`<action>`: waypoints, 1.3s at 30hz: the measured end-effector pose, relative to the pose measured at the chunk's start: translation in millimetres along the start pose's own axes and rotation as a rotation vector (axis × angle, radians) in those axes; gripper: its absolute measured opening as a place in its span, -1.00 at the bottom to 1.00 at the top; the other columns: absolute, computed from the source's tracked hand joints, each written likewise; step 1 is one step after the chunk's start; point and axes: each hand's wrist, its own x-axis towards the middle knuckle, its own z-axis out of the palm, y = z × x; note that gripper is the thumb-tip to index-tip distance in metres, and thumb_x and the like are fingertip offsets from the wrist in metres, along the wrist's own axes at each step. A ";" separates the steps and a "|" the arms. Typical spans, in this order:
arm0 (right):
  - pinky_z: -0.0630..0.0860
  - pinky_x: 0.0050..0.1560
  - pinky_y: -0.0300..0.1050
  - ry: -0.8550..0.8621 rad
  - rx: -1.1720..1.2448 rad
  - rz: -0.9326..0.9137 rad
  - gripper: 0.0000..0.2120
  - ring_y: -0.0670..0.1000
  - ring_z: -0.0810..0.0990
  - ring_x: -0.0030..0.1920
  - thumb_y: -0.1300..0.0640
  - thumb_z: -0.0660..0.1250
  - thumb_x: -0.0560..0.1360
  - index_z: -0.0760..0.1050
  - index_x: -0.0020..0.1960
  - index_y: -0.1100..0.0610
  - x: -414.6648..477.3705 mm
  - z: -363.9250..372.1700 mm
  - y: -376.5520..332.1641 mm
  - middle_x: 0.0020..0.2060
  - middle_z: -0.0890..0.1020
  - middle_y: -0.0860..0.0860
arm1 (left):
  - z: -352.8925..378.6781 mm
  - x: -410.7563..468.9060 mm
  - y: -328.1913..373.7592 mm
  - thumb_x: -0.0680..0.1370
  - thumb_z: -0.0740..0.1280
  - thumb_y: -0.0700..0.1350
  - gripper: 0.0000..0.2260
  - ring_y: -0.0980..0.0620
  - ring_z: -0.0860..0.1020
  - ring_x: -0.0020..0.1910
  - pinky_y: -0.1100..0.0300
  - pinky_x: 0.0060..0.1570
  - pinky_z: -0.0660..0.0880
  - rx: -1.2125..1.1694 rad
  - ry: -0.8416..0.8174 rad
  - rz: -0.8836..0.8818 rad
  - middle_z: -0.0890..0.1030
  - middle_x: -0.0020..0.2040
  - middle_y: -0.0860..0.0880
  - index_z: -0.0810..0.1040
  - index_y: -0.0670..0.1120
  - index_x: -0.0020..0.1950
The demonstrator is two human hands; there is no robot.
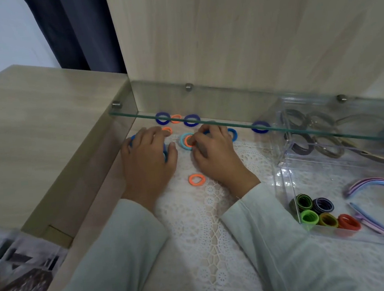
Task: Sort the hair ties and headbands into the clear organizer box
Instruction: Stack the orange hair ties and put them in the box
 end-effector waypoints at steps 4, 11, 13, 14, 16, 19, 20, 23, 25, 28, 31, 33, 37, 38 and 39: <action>0.29 0.06 -0.06 0.002 0.031 0.036 -0.82 0.12 0.41 0.06 0.15 0.37 0.39 0.59 -0.02 0.12 0.9 0.1 1.5 0.00 0.52 0.07 | 14.2 10.9 -1.2 0.51 0.22 0.01 -0.71 -0.02 0.57 0.14 -0.02 0.16 0.35 -0.006 0.015 -0.013 0.64 0.14 -0.01 0.63 -0.02 0.13; 0.29 0.08 -0.05 0.002 0.102 0.106 -0.83 0.07 0.38 0.05 0.08 0.32 0.37 0.57 -0.08 0.09 2.6 0.7 4.4 -0.03 0.51 0.02 | 17.4 14.1 -2.1 0.50 0.21 0.01 -0.71 0.01 0.56 0.11 -0.02 0.19 0.33 -0.006 -0.013 -0.075 0.65 0.09 0.04 0.65 0.01 0.11; 0.22 0.05 -0.15 0.023 0.172 0.119 -0.86 0.04 0.38 0.05 0.11 0.33 0.36 0.58 -0.10 0.09 2.7 1.0 4.6 -0.05 0.52 -0.01 | 15.8 14.4 -2.0 0.49 0.20 0.03 -0.71 0.02 0.56 0.09 -0.02 0.19 0.32 -0.010 -0.016 -0.094 0.65 0.07 0.06 0.64 0.02 0.08; 0.20 0.04 -0.18 0.039 0.215 0.128 -0.88 0.02 0.38 0.05 0.13 0.35 0.36 0.59 -0.11 0.09 2.6 1.2 5.2 -0.07 0.53 -0.02 | 15.6 14.2 -1.7 0.50 0.19 0.03 -0.72 0.02 0.56 0.07 -0.03 0.19 0.33 -0.009 -0.016 -0.094 0.65 0.05 0.07 0.63 0.02 0.06; 0.20 0.04 -0.19 0.061 0.277 0.143 -0.90 0.02 0.39 0.04 0.14 0.36 0.38 0.59 -0.11 0.07 2.0 1.7 6.1 -0.08 0.56 -0.04 | 14.9 12.9 -1.0 0.51 0.20 0.05 -0.74 0.01 0.58 0.02 -0.04 0.17 0.35 0.009 -0.010 -0.072 0.65 0.02 0.06 0.63 0.01 0.03; 0.22 0.05 -0.19 0.067 0.289 0.141 -0.86 0.04 0.42 0.04 0.08 0.29 0.40 0.57 -0.08 0.04 0.8 0.5 4.2 -0.08 0.59 -0.05 | 14.7 11.1 -2.1 0.52 0.28 0.04 -0.81 0.00 0.58 0.00 -0.05 0.18 0.34 0.048 0.005 -0.029 0.66 -0.01 0.05 0.63 0.01 0.01; 0.24 0.07 -0.17 0.070 0.279 0.133 -0.85 0.05 0.43 0.03 0.07 0.28 0.40 0.57 -0.08 0.05 0.5 0.0 3.9 -0.07 0.59 -0.05 | 14.8 11.1 -2.1 0.52 0.31 0.04 -0.83 0.00 0.58 0.00 -0.06 0.20 0.32 0.059 0.009 -0.023 0.66 -0.01 0.04 0.63 0.01 0.00; 0.29 0.10 -0.11 0.072 0.230 0.114 -0.84 0.06 0.46 0.03 0.05 0.26 0.42 0.57 -0.07 0.06 -2.8 -3.0 4.2 -0.05 0.61 -0.06 | 14.1 10.7 -1.0 0.51 0.36 0.02 -0.86 -0.03 0.58 -0.03 -0.10 0.22 0.30 0.084 0.027 -0.002 0.66 -0.06 0.02 0.63 -0.01 -0.03; 0.29 0.11 -0.10 0.087 0.223 0.132 -0.84 0.06 0.45 0.05 0.03 0.25 0.44 0.56 -0.07 0.05 -5.0 -6.0 4.1 -0.05 0.61 -0.08 | 14.5 10.0 -0.6 0.51 0.37 0.00 -0.86 -0.06 0.58 -0.04 -0.12 0.23 0.31 0.104 0.048 0.030 0.66 -0.07 -0.01 0.63 -0.03 -0.04; 0.35 0.10 -0.03 0.134 0.222 0.153 -0.79 0.05 0.45 0.07 -0.01 0.23 0.45 0.57 -0.06 0.06 -10.3 -10.1 3.3 -0.05 0.62 -0.10 | 16.0 8.3 0.4 0.53 0.34 -0.01 -0.86 -0.07 0.58 -0.07 -0.11 0.23 0.29 0.129 0.105 0.090 0.66 -0.09 -0.02 0.63 -0.04 -0.06; 0.38 0.10 0.03 0.148 0.190 0.139 -0.81 0.06 0.46 0.06 0.00 0.24 0.47 0.57 -0.05 0.07 -18.7 -12.7 4.2 -0.06 0.62 -0.11 | 17.8 7.3 3.3 0.58 0.30 0.01 -0.83 -0.06 0.59 -0.11 -0.08 0.20 0.29 0.134 0.174 0.140 0.66 -0.10 -0.01 0.63 -0.04 -0.07; 0.39 0.08 0.05 0.148 0.192 0.141 -0.87 0.06 0.43 0.07 0.06 0.29 0.48 0.57 -0.04 0.07 -25.2 -15.6 4.0 -0.05 0.61 -0.10 | 18.5 6.4 3.8 0.60 0.29 0.01 -0.83 -0.06 0.59 -0.11 -0.08 0.20 0.29 0.130 0.214 0.157 0.66 -0.10 0.00 0.62 -0.03 -0.06; 0.35 0.11 -0.02 0.125 0.209 0.142 -0.91 -0.02 0.38 0.09 0.11 0.35 0.49 0.56 -0.01 0.03 -40.7 -23.3 -1.3 -0.02 0.61 -0.12 | 15.6 -0.8 1.1 0.60 0.32 0.00 -0.87 -0.05 0.58 -0.10 -0.06 0.18 0.29 0.098 0.249 0.184 0.64 -0.09 0.03 0.61 -0.01 -0.07; 0.35 0.12 -0.02 0.116 0.222 0.145 -0.91 -0.03 0.37 0.09 0.11 0.35 0.49 0.56 -0.01 0.02 -44.6 -25.0 -2.7 -0.02 0.61 -0.13 | 13.9 -3.2 0.0 0.60 0.32 -0.01 -0.88 -0.05 0.58 -0.10 -0.05 0.17 0.29 0.089 0.248 0.186 0.64 -0.09 0.04 0.61 0.00 -0.07; 0.36 0.13 -0.01 0.104 0.235 0.149 -0.91 -0.04 0.37 0.09 0.11 0.35 0.49 0.55 -0.01 0.01 -49.2 -26.9 -4.9 -0.03 0.61 -0.15 | 11.2 -6.5 -0.8 0.60 0.32 -0.01 -0.88 -0.04 0.58 -0.10 -0.04 0.15 0.31 0.078 0.243 0.187 0.64 -0.09 0.05 0.60 0.00 -0.07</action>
